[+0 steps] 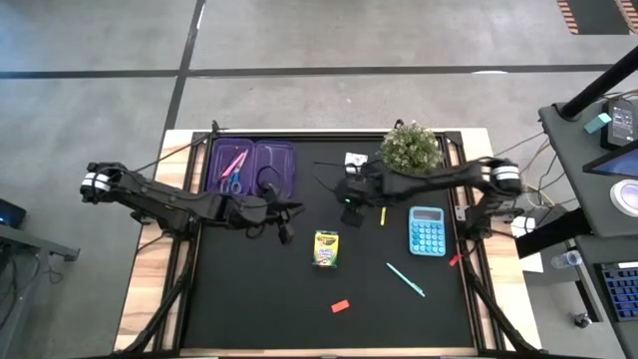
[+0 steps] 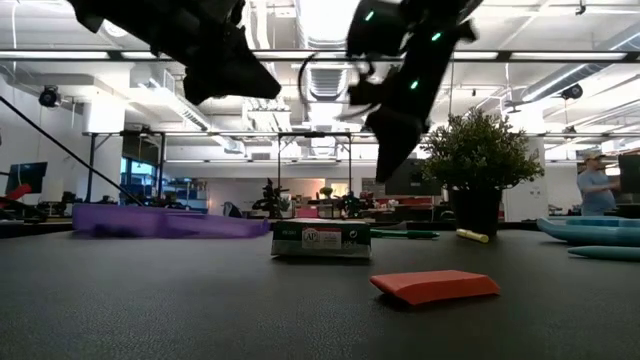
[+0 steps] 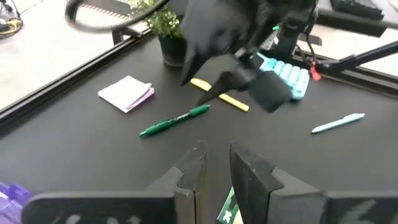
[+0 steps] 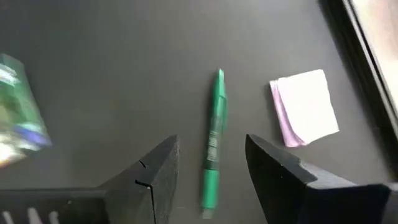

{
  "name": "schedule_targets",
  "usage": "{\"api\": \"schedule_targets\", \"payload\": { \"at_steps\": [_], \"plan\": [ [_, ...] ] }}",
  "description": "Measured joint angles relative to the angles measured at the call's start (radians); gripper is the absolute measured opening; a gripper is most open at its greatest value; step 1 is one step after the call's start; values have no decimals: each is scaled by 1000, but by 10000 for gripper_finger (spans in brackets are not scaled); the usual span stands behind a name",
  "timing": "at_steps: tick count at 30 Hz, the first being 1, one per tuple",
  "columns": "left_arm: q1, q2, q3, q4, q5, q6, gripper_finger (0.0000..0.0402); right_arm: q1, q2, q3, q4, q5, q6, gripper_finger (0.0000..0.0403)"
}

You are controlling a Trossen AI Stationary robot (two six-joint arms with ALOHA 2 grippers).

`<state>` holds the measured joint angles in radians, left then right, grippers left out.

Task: Pack school essentials
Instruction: Put the green pen into the purple supply box

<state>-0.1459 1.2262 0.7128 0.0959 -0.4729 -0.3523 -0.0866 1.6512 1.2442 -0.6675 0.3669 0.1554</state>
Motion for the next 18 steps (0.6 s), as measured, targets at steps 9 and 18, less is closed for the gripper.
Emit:
{"api": "schedule_targets", "payload": {
  "at_steps": [9,18],
  "plan": [
    [-2,-48,0,-1,0,28,50,-80,161,138,-42,-140,-163,173],
    [-5,-82,-5,-1,0,79,50,-132,206,183,-52,-165,-193,173]
  ]
}}
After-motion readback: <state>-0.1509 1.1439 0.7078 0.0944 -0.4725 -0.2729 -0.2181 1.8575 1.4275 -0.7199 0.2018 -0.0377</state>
